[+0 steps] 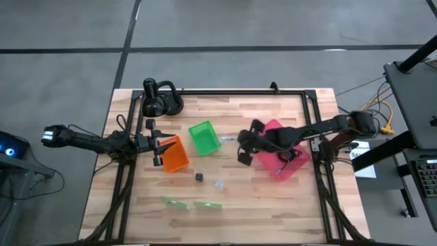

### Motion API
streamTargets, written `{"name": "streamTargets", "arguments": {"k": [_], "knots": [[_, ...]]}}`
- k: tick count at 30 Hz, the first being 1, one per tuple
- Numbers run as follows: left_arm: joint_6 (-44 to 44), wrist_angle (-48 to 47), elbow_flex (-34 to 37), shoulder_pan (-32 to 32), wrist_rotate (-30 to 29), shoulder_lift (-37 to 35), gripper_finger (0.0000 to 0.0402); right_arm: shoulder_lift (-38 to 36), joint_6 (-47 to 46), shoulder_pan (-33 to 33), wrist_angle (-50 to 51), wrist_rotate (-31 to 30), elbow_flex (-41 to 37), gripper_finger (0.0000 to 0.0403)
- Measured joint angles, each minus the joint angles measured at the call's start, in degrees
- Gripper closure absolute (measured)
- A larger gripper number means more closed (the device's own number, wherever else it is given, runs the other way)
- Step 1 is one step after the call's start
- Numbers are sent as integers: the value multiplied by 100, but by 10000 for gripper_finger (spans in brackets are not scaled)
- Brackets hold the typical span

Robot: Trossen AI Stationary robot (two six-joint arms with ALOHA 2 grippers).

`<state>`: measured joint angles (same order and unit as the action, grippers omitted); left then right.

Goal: Pick and place items into bin
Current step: Put the light blue charger cable into the pink bin

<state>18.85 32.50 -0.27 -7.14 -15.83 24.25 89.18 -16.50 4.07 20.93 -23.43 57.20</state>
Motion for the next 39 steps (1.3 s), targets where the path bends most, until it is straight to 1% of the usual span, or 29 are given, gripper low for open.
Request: {"name": "streamTargets", "arguments": {"k": [3,5,11,17,22,25,28,39], "knots": [[0,1,0,0,-1,0,288,-155,-613,73,851,-463,0,365],[2,1,0,0,-1,0,288,-244,-1083,133,1368,-658,0,365],[1,1,0,1,-1,0,288,-493,-2523,469,2656,-961,-1,365],[0,1,0,0,-3,0,288,-673,-3738,850,3830,-919,-1,365],[0,1,0,1,-2,0,288,-709,-4596,1120,4695,-491,-1,365],[0,1,0,0,-3,0,288,-699,-4857,1257,4942,-205,-6,365],[2,2,0,0,-1,0,288,-699,-4953,1335,4946,-35,-10,365],[0,3,0,1,-2,0,288,-695,-4900,1384,4944,-4,-10,365]]}}
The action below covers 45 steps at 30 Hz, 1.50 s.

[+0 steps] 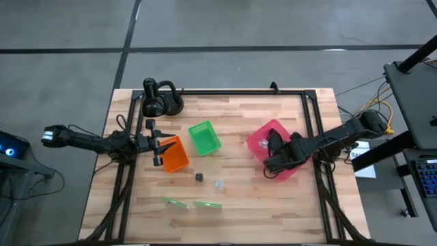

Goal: Pick and place items into bin
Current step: Put the light blue charger cable into the pink bin, then put the right card reader box into the green bin

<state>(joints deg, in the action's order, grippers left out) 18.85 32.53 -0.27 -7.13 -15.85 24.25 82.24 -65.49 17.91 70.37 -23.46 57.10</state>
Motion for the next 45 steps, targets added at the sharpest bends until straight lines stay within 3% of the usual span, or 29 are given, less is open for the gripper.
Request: {"name": "streamTargets", "arguments": {"k": [19,32,40,45], "knots": [[0,-1,0,1,1,0,288,1,164,-2,-9,-64,0,361],[0,-1,0,0,1,0,288,7,175,-2,-36,-239,0,260],[0,-1,0,1,0,0,288,7,1129,-2,-637,-820,0,239],[0,-1,0,1,1,0,288,4,1873,-2,-1374,-831,19,243]]}}
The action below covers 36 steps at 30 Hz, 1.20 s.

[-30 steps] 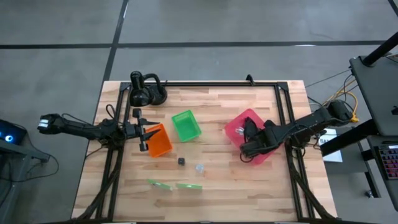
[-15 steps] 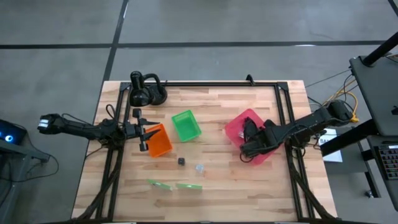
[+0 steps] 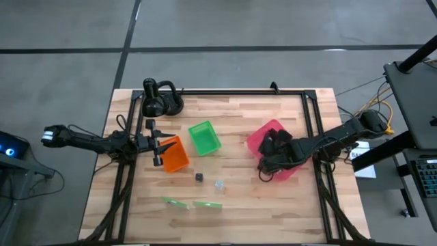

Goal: Pick and place items into bin
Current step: Put the right card reader box into the green bin

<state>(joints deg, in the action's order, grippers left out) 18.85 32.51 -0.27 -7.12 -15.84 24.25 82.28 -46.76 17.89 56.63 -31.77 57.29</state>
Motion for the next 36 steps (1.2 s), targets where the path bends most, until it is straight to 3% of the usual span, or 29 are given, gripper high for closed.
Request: {"name": "streamTargets", "arguments": {"k": [6,13,20,24,36], "knots": [[0,0,0,0,-1,0,288,0,1337,25,-1371,67,69,245],[-1,0,0,0,-2,0,288,4,2164,170,-2157,368,261,250],[-13,2,0,0,-2,-18,288,31,3224,389,-3902,1259,269,246],[-24,9,0,0,-4,-46,288,64,3650,542,-4643,1429,222,247],[-25,106,0,-2,-7,-38,288,1361,3965,811,-4980,1372,838,231]]}}
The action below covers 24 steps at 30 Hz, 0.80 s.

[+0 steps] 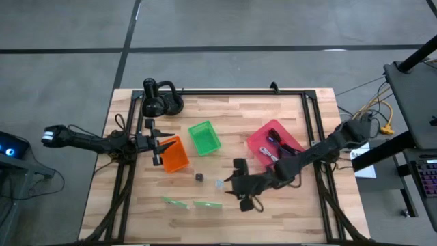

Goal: Pick and place items into bin
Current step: Put the right card reader box into the green bin

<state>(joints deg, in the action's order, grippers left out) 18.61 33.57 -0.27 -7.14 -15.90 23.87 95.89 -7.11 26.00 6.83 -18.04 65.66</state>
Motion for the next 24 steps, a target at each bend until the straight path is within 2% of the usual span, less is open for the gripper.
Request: {"name": "streamTargets", "arguments": {"k": [11,15,19,24], "knots": [[2,-2,0,0,3,10,288,991,-390,83,380,63,1166,181],[5,-1,0,0,2,10,288,1337,-678,98,848,372,1497,165],[7,-1,0,0,2,10,288,1640,-1221,78,1110,1006,1836,154],[9,-1,0,0,2,6,288,1954,-1287,118,1297,1118,2255,149]]}}
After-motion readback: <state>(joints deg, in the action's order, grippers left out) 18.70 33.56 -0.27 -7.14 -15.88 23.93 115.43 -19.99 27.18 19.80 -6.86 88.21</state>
